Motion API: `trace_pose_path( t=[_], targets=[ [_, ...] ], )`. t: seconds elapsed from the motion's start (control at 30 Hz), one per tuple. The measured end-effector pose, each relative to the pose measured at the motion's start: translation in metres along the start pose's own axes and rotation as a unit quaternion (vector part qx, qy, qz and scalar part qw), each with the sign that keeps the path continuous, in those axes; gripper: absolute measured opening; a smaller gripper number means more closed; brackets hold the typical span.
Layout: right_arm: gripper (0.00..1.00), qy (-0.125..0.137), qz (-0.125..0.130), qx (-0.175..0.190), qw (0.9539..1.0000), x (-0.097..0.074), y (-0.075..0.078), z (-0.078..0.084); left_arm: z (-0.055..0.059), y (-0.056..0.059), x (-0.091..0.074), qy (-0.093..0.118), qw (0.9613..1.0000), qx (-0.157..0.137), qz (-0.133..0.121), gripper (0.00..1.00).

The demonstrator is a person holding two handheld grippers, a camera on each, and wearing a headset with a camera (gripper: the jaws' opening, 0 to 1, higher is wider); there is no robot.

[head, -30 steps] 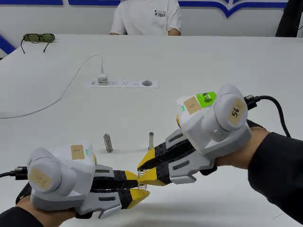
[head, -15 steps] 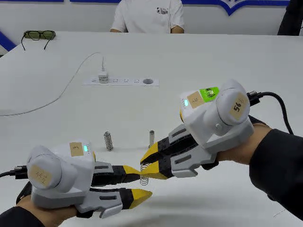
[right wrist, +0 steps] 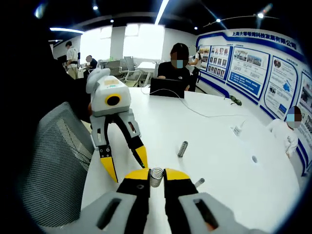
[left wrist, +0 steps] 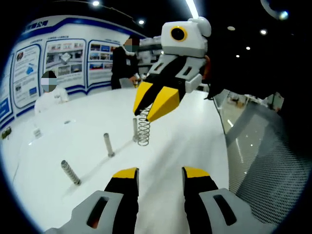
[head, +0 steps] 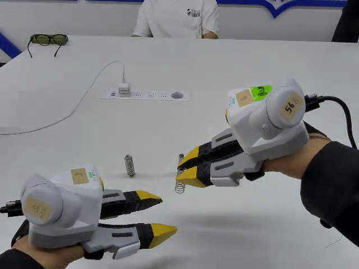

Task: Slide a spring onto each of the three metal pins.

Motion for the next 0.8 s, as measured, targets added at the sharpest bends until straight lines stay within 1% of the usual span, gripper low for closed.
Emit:
trace_pose_path(
  t=[0.2, 0.37, 0.57, 0.8],
  targets=[
    [0.11, 0.004, 0.021, 0.010, 0.9997, -0.002, 0.010, 0.000, 0.006, -0.003, -0.006, 0.006, 0.9997, -0.013, -0.022, 0.41],
    [0.11, 0.004, 0.031, 0.016, 0.9994, -0.002, 0.016, 0.001, 0.011, -0.003, -0.011, 0.005, 0.9992, -0.019, -0.034, 0.44],
    [0.11, 0.003, 0.042, 0.021, 0.9989, -0.001, 0.026, 0.001, 0.012, -0.006, -0.015, 0.008, 0.9986, -0.025, -0.046, 0.46],
    [0.11, 0.005, 0.065, 0.037, 0.9972, 0.002, 0.043, 0.001, 0.013, -0.009, -0.019, 0.013, 0.9980, -0.029, -0.055, 0.47]
  ],
)
Point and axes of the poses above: the centre of the closed fingertips' face, and the gripper's own axes: x roughly forward along the fingers, y roughly to its right, z roughly out of its underside, the point moved 10 cm from there along -x, roughly backward along the fingers, and after that the axes turned 4 degrees about -y, right-handed, at the moved point
